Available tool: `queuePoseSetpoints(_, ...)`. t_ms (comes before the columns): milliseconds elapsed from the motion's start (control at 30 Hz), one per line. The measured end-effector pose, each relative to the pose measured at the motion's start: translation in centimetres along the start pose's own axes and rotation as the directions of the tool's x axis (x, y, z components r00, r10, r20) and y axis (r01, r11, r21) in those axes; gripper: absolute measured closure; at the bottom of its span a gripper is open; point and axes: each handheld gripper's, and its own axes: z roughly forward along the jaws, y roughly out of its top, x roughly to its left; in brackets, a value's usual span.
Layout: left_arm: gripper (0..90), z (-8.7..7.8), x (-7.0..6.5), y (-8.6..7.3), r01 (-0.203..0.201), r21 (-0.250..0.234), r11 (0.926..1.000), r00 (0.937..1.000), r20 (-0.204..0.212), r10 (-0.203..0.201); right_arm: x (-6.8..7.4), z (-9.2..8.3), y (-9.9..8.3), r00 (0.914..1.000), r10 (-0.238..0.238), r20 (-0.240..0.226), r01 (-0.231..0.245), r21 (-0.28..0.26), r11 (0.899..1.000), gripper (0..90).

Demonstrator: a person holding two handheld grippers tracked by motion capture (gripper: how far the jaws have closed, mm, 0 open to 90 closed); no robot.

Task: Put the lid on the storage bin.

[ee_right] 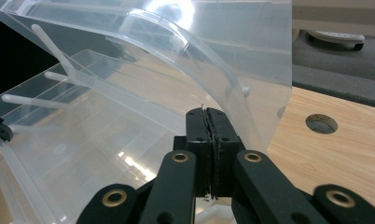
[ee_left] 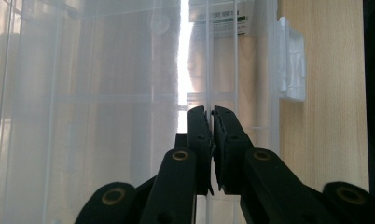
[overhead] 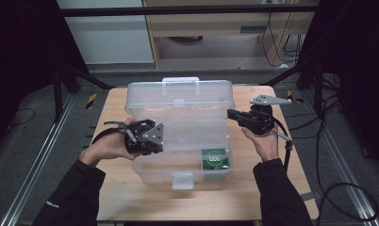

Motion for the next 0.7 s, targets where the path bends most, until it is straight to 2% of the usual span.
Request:
queuePoseSetpoints(133,78.6,0.2,0.0,-0.1,0.015,-0.017,0.9997,0.9997,-0.020,-0.015,0.1,0.0,-0.1,1.0000,-0.003,-0.005,0.003,0.009,1.000,89.4)
queuePoseSetpoints(233,73.5,0.3,-0.1,-0.2,0.037,-0.056,0.9978,0.9990,-0.024,-0.038,0.0,0.0,-0.1,0.9999,-0.001,-0.011,0.001,0.015,1.000,90.0)
queuePoseSetpoints(300,68.1,0.5,-0.2,-0.2,0.065,-0.092,0.9937,0.9975,-0.021,-0.067,0.1,0.0,0.0,0.9999,0.001,-0.014,-0.001,0.022,1.000,90.0)
queuePoseSetpoints(500,59.5,1.0,-0.4,0.1,0.082,-0.141,0.9867,0.9965,-0.009,-0.084,0.1,0.0,-0.1,0.9999,-0.003,-0.016,0.003,0.034,0.999,90.0)
queuePoseSetpoints(633,56.3,1.4,-0.5,0.2,0.098,-0.179,0.9789,0.9951,0.000,-0.099,0.1,0.0,-0.1,0.9998,-0.005,-0.019,0.006,0.038,0.999,90.0)
queuePoseSetpoints(700,54.3,1.6,-0.6,0.3,0.111,-0.209,0.9717,0.9937,0.007,-0.112,0.1,0.0,-0.1,0.9998,-0.006,-0.019,0.006,0.038,0.999,90.0)
